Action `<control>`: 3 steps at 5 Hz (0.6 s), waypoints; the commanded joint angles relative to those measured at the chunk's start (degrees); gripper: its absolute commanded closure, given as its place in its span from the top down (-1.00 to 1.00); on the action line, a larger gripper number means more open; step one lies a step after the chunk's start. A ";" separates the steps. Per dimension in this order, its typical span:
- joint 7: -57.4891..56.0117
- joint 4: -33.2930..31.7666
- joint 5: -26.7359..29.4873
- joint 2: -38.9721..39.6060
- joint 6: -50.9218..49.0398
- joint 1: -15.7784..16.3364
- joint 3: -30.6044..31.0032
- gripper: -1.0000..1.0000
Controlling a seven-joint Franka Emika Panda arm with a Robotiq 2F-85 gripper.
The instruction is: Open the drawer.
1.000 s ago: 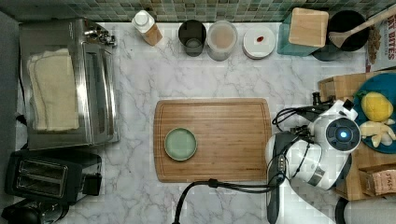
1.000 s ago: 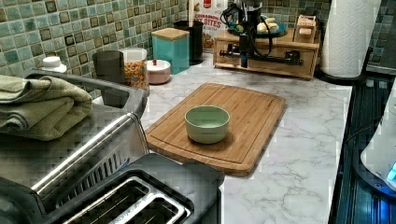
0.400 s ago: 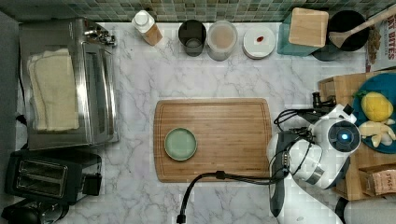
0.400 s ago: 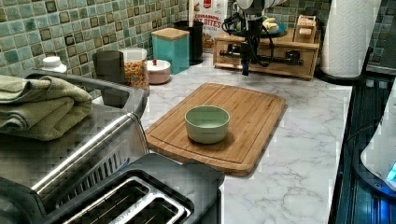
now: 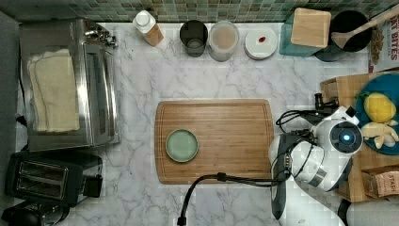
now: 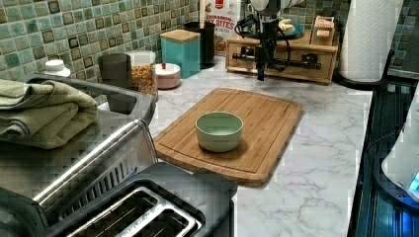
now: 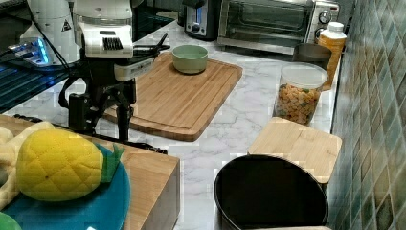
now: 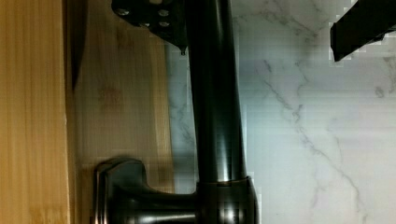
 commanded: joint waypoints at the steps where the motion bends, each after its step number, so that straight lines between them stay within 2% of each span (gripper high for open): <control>1: 11.20 -14.48 1.79 -9.55 -0.04 10.06 6.91 1.00; 3: 21.65 -20.20 -0.32 -13.61 0.70 13.11 12.98 1.00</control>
